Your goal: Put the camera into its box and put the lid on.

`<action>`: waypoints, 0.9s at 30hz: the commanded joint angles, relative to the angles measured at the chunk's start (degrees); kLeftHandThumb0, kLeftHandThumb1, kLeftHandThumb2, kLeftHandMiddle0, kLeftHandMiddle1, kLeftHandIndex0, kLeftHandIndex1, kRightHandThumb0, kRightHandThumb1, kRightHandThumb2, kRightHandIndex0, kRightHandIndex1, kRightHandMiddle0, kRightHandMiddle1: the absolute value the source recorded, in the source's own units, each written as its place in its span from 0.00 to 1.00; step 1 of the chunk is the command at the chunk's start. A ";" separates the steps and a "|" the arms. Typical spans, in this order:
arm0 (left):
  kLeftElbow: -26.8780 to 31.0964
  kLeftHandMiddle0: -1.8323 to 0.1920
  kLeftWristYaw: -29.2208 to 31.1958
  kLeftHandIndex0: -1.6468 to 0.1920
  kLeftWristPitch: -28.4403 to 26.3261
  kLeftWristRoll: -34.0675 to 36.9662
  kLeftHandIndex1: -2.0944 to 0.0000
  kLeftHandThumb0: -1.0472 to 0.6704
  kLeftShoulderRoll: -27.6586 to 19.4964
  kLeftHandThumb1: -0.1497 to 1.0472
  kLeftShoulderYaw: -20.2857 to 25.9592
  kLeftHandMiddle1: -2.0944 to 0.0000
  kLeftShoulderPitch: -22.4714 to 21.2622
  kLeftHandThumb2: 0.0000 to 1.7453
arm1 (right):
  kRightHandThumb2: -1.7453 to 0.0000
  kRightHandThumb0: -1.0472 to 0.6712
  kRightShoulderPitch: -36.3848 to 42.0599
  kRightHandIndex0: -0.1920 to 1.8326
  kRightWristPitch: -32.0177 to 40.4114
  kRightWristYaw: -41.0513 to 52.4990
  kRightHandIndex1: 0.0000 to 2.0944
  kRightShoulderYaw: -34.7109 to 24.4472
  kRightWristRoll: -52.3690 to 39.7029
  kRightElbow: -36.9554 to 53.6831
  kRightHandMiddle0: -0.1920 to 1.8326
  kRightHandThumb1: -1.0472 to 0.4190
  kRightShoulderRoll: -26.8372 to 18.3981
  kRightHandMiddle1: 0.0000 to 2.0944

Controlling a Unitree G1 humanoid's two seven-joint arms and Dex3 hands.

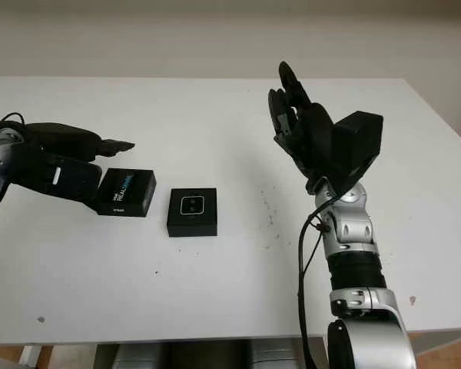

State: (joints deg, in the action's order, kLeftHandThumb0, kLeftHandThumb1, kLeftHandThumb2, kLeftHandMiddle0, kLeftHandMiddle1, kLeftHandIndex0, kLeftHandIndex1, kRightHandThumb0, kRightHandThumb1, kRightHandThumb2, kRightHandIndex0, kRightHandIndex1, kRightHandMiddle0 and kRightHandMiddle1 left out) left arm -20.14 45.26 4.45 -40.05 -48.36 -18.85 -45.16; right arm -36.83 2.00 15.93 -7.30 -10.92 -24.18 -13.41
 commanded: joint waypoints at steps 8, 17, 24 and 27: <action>1.45 0.92 -4.49 0.95 1.68 -0.54 0.98 0.11 0.88 0.87 -0.31 0.98 2.45 0.03 | 0.68 0.24 -0.64 0.05 -0.43 -0.43 0.03 -0.44 -0.09 0.79 0.06 0.00 0.38 0.03; -0.23 0.91 -6.94 0.94 1.80 -1.91 0.97 0.11 2.61 0.88 -1.07 0.97 3.00 0.03 | 0.68 0.24 -0.36 0.05 0.14 -0.06 0.03 -0.29 -0.23 1.68 0.06 0.00 0.37 0.03; -2.00 0.85 -7.03 0.91 1.47 -4.08 0.96 0.10 3.57 0.88 -2.63 0.94 2.41 0.03 | 0.68 0.24 -0.22 0.05 -0.44 -0.25 0.03 -0.54 -0.31 1.45 0.06 0.00 0.68 0.03; -2.71 0.85 -7.61 0.90 1.86 -4.22 0.96 0.10 3.89 0.87 -2.86 0.93 2.50 0.03 | 0.68 0.24 -0.22 0.05 -0.12 -0.12 0.03 -0.40 -0.14 1.60 0.06 0.00 0.52 0.03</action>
State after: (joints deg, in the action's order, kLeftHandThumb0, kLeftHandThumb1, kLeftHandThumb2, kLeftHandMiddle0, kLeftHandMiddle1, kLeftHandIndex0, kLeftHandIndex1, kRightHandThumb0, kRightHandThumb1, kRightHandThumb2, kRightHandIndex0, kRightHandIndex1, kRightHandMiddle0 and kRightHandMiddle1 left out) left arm -22.33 38.18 6.14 -44.07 -44.71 -21.25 -41.89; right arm -36.82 2.04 15.76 -7.39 -10.95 -23.93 -12.75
